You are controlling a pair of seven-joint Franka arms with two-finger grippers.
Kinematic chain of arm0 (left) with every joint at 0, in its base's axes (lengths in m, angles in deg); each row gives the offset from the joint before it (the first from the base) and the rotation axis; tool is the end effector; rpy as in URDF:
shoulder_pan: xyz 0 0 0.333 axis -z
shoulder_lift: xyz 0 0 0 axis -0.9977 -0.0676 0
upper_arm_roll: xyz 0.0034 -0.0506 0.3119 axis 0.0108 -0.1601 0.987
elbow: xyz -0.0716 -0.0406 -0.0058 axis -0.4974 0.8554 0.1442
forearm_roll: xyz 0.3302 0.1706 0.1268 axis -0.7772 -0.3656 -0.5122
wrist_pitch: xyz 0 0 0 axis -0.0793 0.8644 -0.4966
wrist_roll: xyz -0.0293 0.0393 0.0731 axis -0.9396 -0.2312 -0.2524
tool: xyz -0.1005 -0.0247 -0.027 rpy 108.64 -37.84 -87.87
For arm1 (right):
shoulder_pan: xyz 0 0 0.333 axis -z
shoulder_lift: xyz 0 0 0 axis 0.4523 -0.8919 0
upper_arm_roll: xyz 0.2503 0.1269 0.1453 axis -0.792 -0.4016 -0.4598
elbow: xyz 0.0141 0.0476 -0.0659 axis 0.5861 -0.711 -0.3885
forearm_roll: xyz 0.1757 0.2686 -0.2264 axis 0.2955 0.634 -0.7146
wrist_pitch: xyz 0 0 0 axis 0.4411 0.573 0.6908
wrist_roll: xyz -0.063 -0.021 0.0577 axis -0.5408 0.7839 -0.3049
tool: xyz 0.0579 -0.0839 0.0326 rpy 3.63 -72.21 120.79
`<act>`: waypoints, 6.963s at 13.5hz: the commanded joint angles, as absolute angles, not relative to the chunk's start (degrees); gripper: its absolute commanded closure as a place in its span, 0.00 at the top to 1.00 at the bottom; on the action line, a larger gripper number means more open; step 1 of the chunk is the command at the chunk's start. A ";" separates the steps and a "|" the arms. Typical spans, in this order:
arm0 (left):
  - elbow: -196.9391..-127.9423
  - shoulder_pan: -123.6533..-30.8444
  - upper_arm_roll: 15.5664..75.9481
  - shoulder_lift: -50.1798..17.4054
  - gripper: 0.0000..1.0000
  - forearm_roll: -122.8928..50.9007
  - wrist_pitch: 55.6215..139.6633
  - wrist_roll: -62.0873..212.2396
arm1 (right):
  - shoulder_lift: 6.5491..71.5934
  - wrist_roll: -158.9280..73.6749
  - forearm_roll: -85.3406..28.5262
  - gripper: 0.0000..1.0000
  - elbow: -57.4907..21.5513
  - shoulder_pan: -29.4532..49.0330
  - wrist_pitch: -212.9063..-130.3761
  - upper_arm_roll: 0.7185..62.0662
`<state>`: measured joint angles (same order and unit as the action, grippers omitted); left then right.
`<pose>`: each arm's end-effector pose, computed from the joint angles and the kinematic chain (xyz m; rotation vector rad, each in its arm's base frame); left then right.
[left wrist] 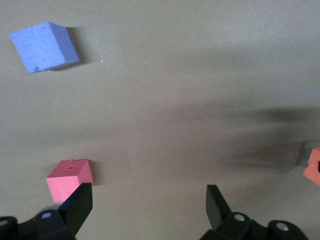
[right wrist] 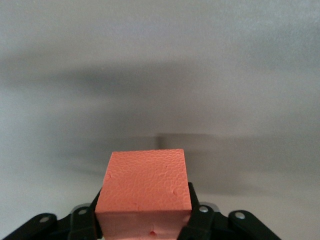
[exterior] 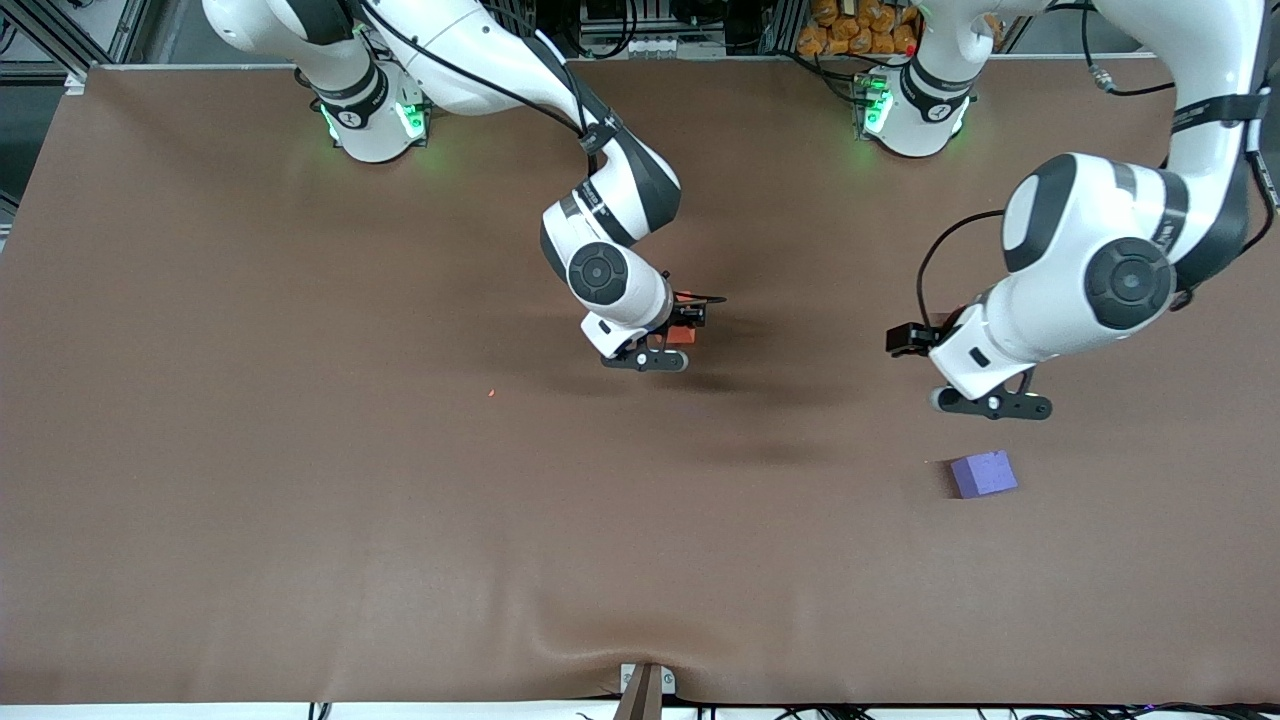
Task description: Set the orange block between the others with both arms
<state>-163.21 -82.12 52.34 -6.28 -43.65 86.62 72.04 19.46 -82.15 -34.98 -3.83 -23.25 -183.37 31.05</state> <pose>0.5924 -0.1594 0.4052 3.0874 -0.1494 -0.2800 0.4889 0.5286 0.2331 -2.8445 0.1662 0.3356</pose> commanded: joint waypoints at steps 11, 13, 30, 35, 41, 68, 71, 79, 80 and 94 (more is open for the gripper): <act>-167.41 -78.65 52.31 -11.15 1.00 -43.41 95.35 69.57 | 23.58 -82.11 -36.41 1.00 1.41 -14.80 -171.47 31.74; -167.14 -77.08 52.22 -12.47 1.00 -43.06 97.19 69.57 | 28.23 -82.20 -43.59 1.00 1.69 -10.84 -163.02 31.57; -160.37 -52.55 52.31 -22.67 1.00 -53.51 108.52 54.48 | 54.44 -49.09 -67.78 1.00 1.95 28.29 -135.12 20.14; -160.46 -50.88 52.48 -26.36 1.00 -56.49 113.02 50.85 | 54.98 -46.17 -68.95 1.00 1.51 27.33 -135.47 25.32; -160.47 -50.18 52.39 -29.08 1.00 -56.59 112.67 48.06 | 54.54 -45.73 -68.42 1.00 -1.04 23.64 -140.31 29.55; -163.79 -79.35 52.39 -18.20 0.00 -55.62 96.32 30.11 | 54.54 -45.81 -66.13 1.00 1.60 25.66 -134.16 29.90; -165.64 -81.81 50.47 -16.79 0.00 -55.62 96.41 32.12 | 54.45 -45.99 -66.04 1.00 1.60 25.48 -134.24 29.90; -169.16 -94.47 41.76 -13.88 0.00 -55.27 95.88 44.96 | 54.45 -45.72 -66.13 1.00 1.95 25.48 -134.51 29.90; -169.34 -94.47 41.76 -13.88 0.00 -55.27 95.79 45.14 | 54.45 -45.64 -66.13 1.00 1.95 25.39 -134.51 29.90; -171.70 -99.04 41.85 -11.07 0.00 -56.06 94.56 52.25 | 54.36 -45.64 -66.13 1.00 1.95 25.04 -134.59 29.81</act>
